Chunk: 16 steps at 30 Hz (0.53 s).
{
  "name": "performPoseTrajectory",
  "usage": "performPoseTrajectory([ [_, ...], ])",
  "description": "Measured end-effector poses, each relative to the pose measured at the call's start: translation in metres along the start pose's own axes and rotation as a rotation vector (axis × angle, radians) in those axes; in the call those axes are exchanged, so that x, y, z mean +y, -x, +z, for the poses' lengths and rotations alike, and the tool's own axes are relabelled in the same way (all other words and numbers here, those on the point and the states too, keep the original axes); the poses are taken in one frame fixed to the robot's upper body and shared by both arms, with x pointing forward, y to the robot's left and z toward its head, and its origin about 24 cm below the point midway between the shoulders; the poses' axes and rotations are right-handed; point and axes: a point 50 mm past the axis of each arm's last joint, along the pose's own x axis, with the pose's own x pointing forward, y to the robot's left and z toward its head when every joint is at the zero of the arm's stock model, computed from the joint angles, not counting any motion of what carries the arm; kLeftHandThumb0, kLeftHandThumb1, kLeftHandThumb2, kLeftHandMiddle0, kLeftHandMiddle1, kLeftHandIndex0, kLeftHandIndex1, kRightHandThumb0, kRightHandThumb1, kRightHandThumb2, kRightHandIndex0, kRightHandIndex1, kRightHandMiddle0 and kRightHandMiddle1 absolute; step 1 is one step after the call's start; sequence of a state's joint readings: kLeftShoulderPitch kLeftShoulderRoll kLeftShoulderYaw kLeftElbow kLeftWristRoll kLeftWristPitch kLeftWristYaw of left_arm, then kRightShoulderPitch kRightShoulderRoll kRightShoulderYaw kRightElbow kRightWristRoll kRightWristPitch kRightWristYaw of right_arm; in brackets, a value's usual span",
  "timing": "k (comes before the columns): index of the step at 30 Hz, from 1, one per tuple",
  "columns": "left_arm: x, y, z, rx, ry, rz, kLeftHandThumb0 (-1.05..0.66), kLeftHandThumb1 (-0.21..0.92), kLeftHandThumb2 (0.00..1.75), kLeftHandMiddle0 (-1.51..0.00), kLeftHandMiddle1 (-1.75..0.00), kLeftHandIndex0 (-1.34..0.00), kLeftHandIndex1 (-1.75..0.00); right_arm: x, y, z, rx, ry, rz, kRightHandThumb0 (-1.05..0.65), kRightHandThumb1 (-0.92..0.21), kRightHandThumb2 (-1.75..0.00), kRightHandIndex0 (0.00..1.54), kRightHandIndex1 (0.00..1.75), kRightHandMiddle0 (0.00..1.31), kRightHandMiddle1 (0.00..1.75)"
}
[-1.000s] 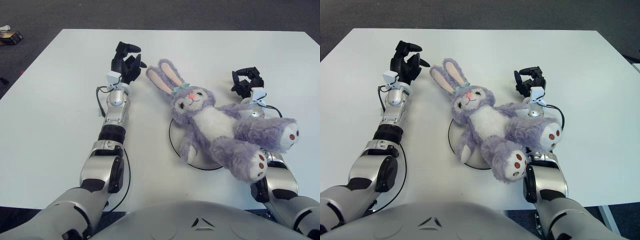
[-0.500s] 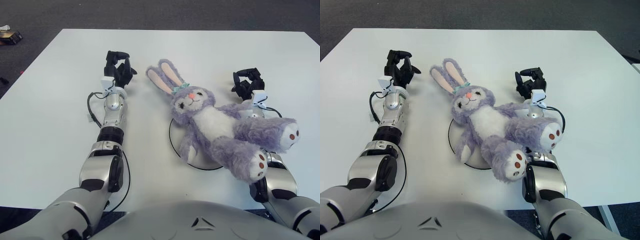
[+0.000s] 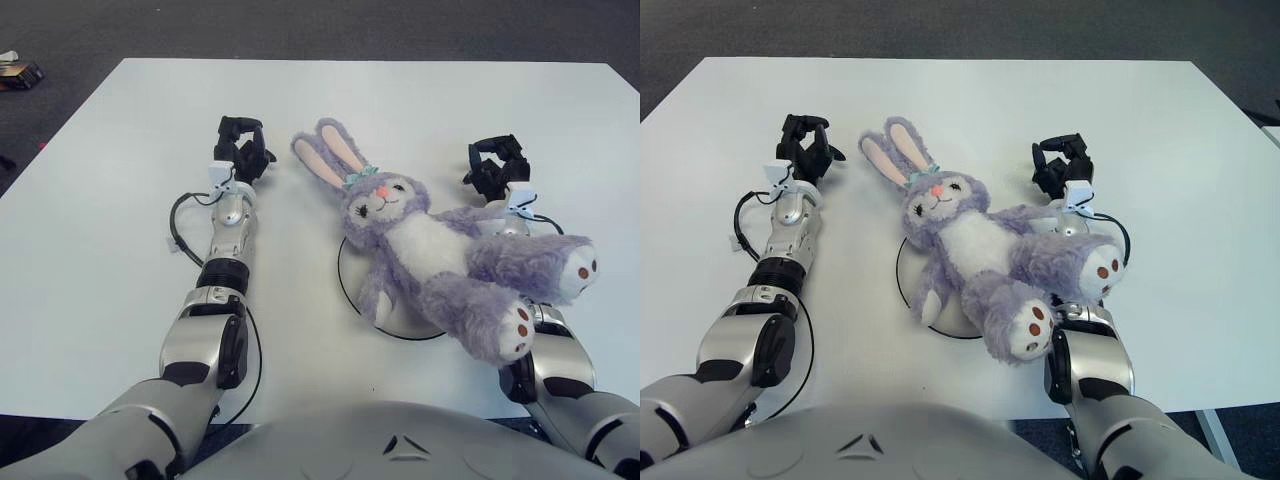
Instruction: Put the doll into the plate.
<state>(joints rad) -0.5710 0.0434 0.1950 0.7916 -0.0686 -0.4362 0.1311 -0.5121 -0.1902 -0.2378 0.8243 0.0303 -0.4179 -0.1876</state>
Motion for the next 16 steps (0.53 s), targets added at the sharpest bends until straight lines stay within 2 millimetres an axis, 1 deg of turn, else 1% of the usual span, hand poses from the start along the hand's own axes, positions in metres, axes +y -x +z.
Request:
performPoseTrajectory([
  [7, -0.0024, 0.0027, -0.0040, 0.015, 0.000, -0.006, -0.36, 0.83, 0.63, -0.75, -1.75, -0.26, -1.75, -0.0013, -0.0009, 0.0015, -0.029, -0.040, -0.007, -0.38, -0.72, -0.78, 0.83, 1.75, 0.33, 1.74],
  [16, -0.0043, 0.0032, -0.0052, 0.023, -0.011, -0.012, -0.36, 0.82, 0.64, -0.75, -1.75, -0.27, -1.75, -0.0029, 0.0001, 0.0045, -0.096, -0.071, -0.028, -0.38, -0.69, -0.82, 0.87, 1.75, 0.34, 1.75],
])
